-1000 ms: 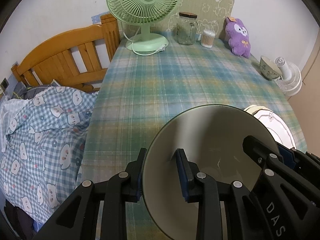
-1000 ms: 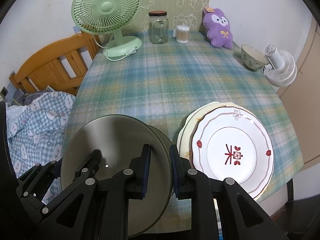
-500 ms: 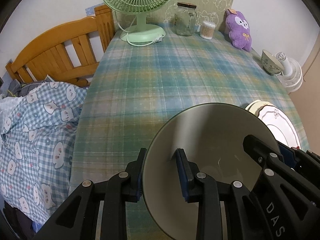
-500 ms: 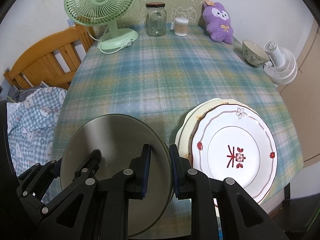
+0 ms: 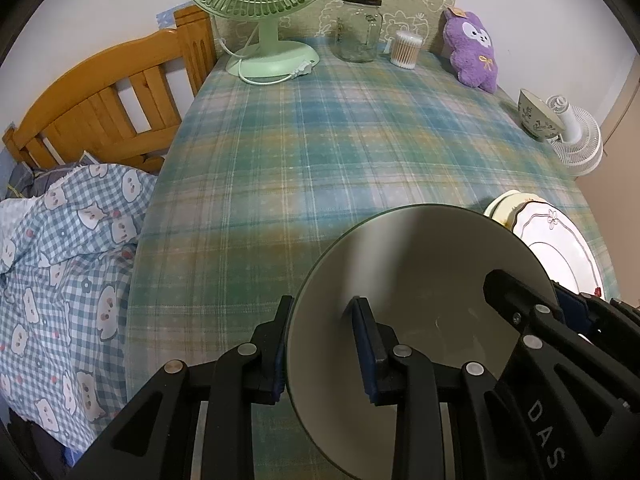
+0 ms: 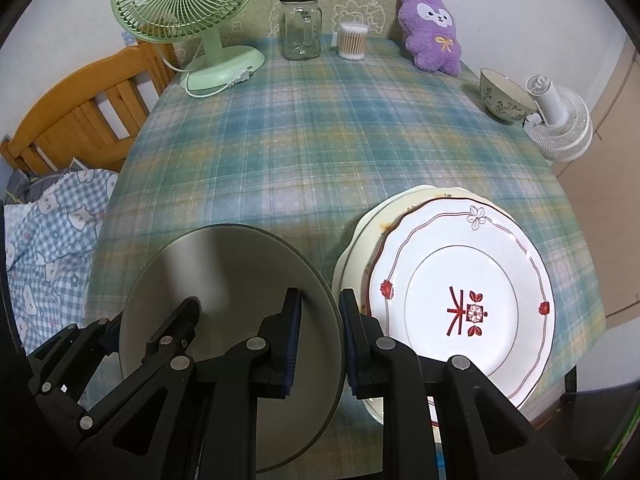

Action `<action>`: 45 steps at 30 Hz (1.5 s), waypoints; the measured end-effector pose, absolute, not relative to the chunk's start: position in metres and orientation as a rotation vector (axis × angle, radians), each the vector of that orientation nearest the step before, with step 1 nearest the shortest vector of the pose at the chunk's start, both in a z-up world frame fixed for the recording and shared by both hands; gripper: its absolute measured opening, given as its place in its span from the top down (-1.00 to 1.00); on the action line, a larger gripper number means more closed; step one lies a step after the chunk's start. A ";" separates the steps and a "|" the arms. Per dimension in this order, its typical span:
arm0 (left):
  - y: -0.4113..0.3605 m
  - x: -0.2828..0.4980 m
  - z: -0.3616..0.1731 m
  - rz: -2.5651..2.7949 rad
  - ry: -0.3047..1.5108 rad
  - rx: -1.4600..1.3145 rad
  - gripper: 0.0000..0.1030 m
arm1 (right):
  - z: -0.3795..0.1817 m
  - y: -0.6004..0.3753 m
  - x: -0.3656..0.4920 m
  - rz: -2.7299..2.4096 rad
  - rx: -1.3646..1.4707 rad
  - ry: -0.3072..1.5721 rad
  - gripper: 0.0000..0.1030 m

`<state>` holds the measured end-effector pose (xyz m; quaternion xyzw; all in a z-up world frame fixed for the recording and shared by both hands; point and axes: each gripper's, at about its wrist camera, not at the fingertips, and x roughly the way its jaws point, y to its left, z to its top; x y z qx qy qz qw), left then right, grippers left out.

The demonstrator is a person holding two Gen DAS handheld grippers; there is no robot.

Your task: Organize plates and bowls

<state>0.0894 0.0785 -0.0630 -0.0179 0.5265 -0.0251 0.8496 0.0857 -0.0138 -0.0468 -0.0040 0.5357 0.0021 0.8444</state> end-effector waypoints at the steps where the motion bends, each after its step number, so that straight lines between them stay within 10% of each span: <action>1: 0.078 0.090 -0.063 -0.054 1.109 -0.036 0.46 | -0.047 -0.014 0.087 0.006 -0.007 1.133 0.52; 8: 0.078 0.090 -0.061 -0.073 1.124 -0.024 0.34 | -0.048 -0.015 0.089 0.033 0.008 1.159 0.45; 18: 0.081 0.086 -0.030 -0.093 1.036 -0.006 -0.35 | -0.012 -0.016 0.079 0.057 0.035 1.049 -0.27; 45: 0.026 0.100 0.056 -0.128 0.866 -0.008 -0.41 | 0.081 -0.088 0.094 0.005 0.045 0.869 -0.59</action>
